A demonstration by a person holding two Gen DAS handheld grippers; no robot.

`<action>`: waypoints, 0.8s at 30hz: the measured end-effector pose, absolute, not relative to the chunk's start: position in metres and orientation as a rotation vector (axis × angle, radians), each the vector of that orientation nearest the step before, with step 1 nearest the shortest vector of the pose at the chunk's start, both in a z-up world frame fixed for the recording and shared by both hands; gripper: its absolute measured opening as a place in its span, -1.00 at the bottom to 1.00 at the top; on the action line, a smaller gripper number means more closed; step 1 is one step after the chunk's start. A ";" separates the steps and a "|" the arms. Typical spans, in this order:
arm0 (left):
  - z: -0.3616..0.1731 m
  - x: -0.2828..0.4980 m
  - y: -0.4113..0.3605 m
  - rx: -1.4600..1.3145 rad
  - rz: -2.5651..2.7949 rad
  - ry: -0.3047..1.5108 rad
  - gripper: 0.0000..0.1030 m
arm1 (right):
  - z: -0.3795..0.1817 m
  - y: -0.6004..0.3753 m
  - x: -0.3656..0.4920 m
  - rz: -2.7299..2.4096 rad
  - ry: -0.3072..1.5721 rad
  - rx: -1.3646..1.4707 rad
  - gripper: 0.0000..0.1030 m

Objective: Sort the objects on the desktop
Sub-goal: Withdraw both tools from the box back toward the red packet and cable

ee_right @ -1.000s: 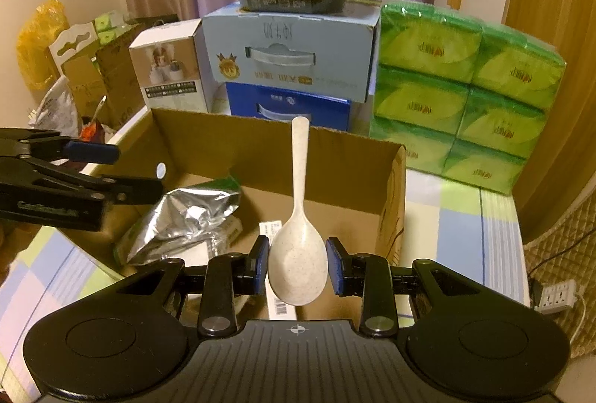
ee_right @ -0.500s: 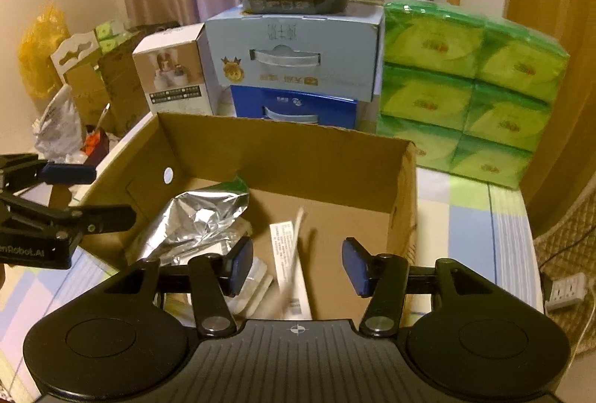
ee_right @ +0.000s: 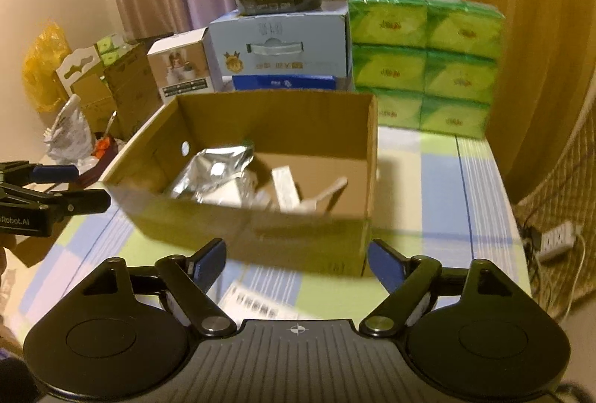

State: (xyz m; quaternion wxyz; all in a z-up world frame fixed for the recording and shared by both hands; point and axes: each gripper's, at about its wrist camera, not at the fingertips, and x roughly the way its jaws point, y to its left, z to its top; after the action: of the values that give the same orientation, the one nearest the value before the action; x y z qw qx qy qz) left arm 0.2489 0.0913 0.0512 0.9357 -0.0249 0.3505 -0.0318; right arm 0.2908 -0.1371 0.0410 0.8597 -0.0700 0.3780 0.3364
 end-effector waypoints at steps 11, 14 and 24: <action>0.040 0.170 0.063 -0.006 -0.054 0.751 0.93 | 0.016 -0.195 0.219 0.652 0.875 -0.021 0.88; 0.035 0.153 0.058 -0.026 -0.073 0.754 0.93 | 0.011 -0.208 0.208 0.630 0.887 0.009 0.90; 0.006 0.130 0.048 -0.022 -0.117 0.829 0.93 | -0.011 -0.219 0.183 0.626 0.924 -0.023 0.92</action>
State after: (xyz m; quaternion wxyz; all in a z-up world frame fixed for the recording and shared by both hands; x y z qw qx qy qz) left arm 0.1299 0.0477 0.0062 0.9137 -0.0106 0.4024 -0.0569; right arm 0.1830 -0.2192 -0.0112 0.8481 -0.0111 0.4386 0.2971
